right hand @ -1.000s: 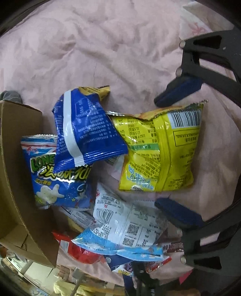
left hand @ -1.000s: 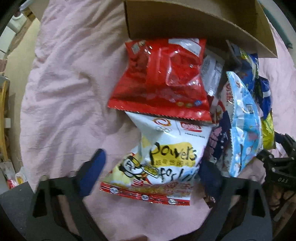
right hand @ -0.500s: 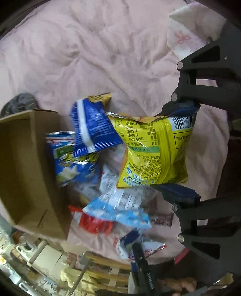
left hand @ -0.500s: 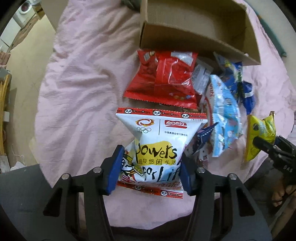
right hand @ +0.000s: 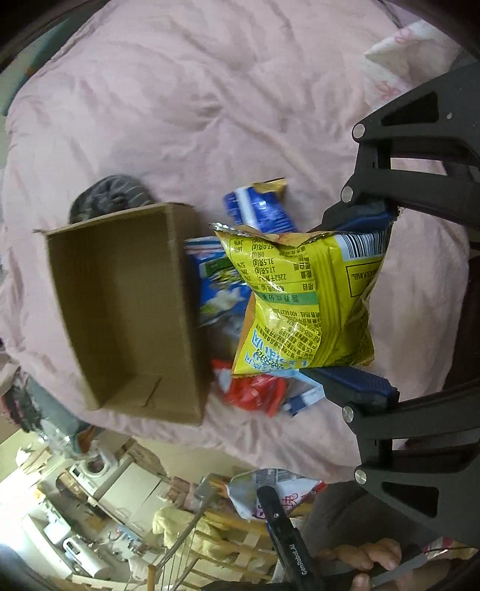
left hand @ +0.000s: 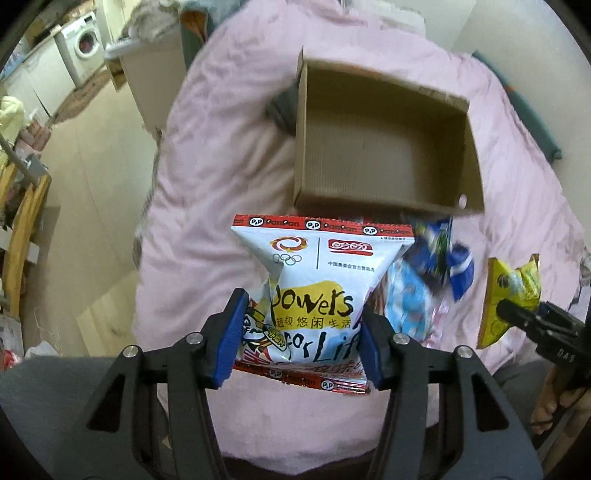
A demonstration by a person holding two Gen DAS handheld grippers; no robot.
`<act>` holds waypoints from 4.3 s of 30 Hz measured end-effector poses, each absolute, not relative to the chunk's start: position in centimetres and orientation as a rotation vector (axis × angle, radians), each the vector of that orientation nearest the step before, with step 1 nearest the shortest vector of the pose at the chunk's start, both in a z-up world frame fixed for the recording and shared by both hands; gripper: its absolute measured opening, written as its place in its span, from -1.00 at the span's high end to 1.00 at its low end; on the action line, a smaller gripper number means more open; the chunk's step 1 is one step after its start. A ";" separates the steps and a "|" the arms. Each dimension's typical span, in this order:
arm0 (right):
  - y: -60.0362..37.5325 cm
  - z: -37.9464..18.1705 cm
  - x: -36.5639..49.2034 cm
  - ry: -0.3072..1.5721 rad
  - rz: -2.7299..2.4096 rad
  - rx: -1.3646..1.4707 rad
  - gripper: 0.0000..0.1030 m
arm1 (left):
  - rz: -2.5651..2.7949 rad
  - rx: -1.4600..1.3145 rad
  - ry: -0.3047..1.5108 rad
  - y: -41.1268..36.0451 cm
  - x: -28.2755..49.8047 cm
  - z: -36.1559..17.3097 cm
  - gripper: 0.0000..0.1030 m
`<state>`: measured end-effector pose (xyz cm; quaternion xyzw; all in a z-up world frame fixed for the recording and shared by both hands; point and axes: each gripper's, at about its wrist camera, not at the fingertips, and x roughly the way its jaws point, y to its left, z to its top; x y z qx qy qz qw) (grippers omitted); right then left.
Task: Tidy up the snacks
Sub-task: 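Carry both bags into the box and open both grippers to drop them, then withdraw both tools and lower the right gripper onto the light-blue bag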
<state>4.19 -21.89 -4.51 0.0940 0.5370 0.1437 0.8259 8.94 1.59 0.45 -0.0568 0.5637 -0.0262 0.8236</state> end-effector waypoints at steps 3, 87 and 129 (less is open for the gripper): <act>-21.7 -3.5 5.2 1.085 0.317 0.219 -0.21 | -0.037 -0.116 1.149 1.6 9.9 1.6 0.01; -20.9 -8.8 20.1 0.964 0.288 0.258 -0.76 | -0.091 -0.053 0.903 -4.0 23.3 -3.3 -0.63; -22.1 -7.1 7.9 0.960 0.170 0.294 -0.76 | -0.030 -0.037 0.950 1.4 12.3 -3.9 -0.63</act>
